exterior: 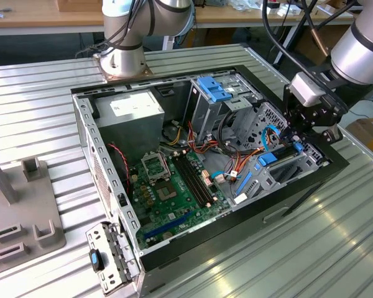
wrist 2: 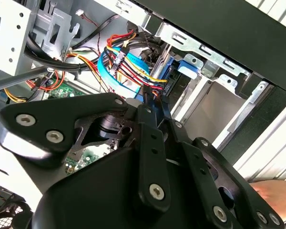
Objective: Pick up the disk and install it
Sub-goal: 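Insert the second disk wire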
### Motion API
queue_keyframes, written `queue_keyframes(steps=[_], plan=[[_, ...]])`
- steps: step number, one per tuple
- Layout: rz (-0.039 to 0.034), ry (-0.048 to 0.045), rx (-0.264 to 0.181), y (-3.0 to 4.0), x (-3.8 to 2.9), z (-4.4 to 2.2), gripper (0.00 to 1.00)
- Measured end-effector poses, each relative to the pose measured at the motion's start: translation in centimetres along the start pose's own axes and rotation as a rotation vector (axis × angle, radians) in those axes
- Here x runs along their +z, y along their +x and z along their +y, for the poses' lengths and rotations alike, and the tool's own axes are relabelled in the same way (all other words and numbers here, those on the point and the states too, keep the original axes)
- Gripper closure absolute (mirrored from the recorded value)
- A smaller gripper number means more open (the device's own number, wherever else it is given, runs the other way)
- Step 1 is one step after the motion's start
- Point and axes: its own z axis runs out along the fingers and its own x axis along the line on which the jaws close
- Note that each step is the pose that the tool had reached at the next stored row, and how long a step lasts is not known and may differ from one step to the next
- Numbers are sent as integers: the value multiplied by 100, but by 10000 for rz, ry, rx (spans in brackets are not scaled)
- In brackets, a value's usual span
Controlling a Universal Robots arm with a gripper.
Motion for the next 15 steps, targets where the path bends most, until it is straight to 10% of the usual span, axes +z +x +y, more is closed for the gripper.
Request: queue_keyframes(steps=[15], plan=[[89,-17,-202,0,4,6,84]])
